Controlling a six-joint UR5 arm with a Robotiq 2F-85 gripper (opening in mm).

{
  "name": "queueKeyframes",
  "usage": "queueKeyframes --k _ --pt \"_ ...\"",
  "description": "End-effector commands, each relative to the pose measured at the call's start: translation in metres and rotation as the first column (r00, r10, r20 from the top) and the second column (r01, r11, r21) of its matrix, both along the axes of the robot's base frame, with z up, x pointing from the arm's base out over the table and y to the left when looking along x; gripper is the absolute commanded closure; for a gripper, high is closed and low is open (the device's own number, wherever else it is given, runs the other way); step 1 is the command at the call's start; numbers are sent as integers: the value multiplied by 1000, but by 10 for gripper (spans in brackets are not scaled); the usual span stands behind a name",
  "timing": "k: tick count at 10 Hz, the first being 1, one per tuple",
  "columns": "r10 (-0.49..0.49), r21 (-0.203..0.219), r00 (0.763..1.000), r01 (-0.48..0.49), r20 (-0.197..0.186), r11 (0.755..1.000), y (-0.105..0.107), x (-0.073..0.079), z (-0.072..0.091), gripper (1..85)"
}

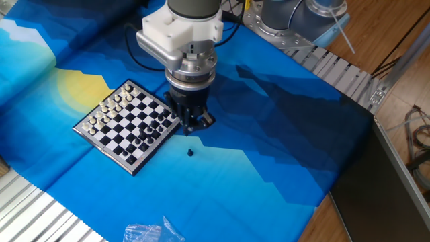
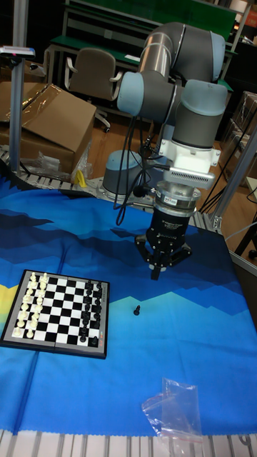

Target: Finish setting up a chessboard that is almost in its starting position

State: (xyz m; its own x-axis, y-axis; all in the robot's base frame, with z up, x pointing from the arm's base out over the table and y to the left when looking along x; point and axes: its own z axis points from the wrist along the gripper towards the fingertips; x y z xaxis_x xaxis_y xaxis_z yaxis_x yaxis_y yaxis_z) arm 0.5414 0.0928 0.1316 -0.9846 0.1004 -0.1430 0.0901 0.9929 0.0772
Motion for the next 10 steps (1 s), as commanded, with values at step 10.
queueKeyframes --k 10 --pt "-12 7 994 13 -105 1000 3 -7 -29 843"
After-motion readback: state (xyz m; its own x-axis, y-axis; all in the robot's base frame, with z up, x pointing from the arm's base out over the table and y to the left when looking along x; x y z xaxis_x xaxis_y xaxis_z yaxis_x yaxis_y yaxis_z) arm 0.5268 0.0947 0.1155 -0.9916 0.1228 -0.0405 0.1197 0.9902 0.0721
